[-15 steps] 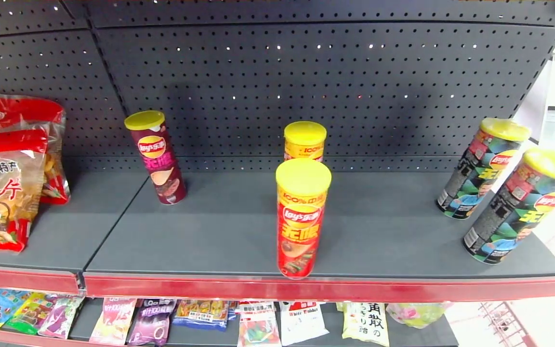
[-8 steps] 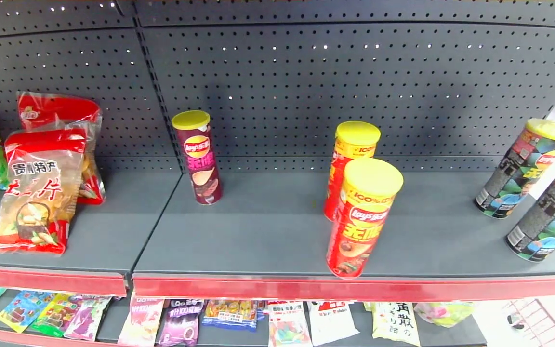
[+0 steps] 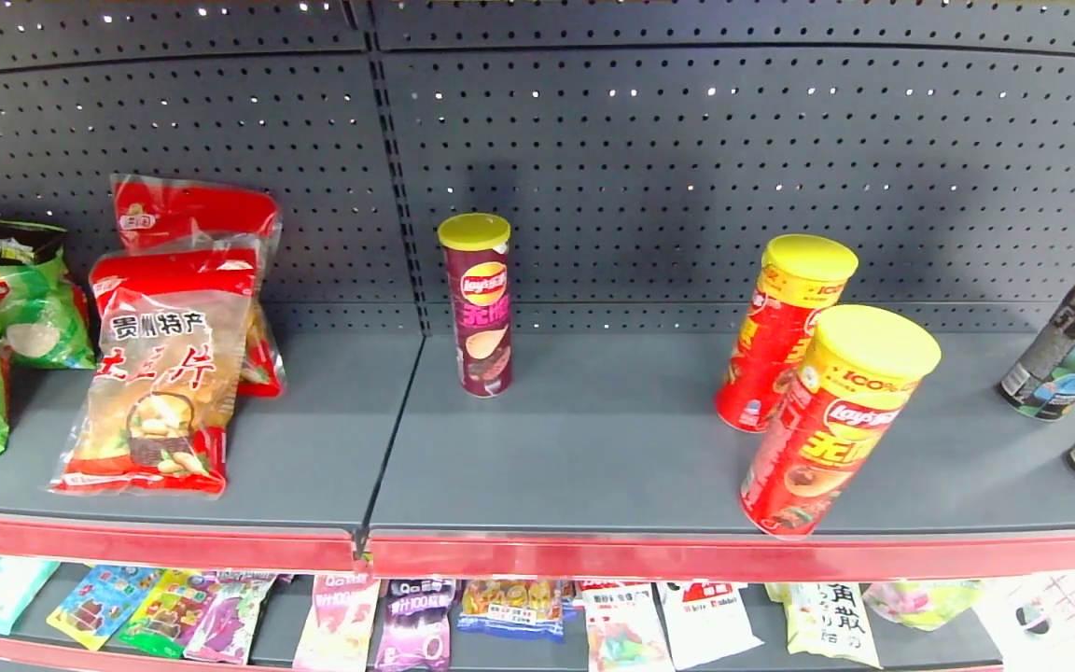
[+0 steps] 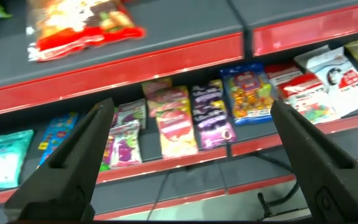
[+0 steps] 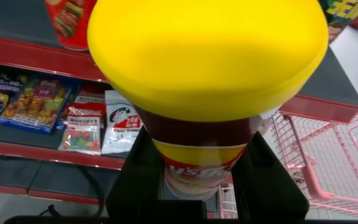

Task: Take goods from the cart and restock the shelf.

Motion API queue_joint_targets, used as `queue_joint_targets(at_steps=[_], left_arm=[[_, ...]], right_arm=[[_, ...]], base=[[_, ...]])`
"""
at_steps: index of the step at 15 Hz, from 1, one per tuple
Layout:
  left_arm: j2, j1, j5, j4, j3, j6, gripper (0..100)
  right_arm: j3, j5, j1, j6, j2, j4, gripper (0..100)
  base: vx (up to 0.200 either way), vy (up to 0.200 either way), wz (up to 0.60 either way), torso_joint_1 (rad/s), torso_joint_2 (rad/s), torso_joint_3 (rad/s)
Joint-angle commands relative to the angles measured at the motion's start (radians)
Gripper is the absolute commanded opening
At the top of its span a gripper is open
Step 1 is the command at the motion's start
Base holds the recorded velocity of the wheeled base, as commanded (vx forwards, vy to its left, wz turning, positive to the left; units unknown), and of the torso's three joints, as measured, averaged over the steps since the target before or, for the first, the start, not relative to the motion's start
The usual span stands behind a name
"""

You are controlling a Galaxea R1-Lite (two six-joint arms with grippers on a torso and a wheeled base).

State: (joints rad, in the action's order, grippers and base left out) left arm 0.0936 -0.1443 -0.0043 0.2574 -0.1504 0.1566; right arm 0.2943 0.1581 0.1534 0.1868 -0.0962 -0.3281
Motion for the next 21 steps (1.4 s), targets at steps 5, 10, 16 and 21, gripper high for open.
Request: queue_joint_targets(at_steps=[5, 10, 16, 21], left_arm=[[0.0, 0.0, 0.0, 0.0, 0.0, 0.0, 100], [0.0, 0.0, 0.0, 0.0, -0.001, 0.0, 100], [0.0, 0.0, 0.0, -0.001, -0.001, 0.044, 100], [0.394, -0.005, -0.143, -0.231, -0.184, -0.032, 100]], right_arm=[[0.0, 0.0, 0.0, 0.002, -0.002, -0.002, 0], [-0.001, 0.0, 0.0, 0.002, -0.002, -0.002, 0], [-0.007, 0.0, 0.0, 0.003, -0.002, 0.0, 0], [-0.001, -0.014, 0.005, 0.022, -0.002, 0.004, 0]], base=[[0.0, 0.2, 0.0, 0.002, 0.0, 0.001], [0.0, 0.16, 0.0, 0.0, 0.0, 0.003], [0.0, 0.0, 0.0, 0.0, 0.0, 0.0], [0.0, 0.0, 0.0, 0.0, 0.0, 0.0]])
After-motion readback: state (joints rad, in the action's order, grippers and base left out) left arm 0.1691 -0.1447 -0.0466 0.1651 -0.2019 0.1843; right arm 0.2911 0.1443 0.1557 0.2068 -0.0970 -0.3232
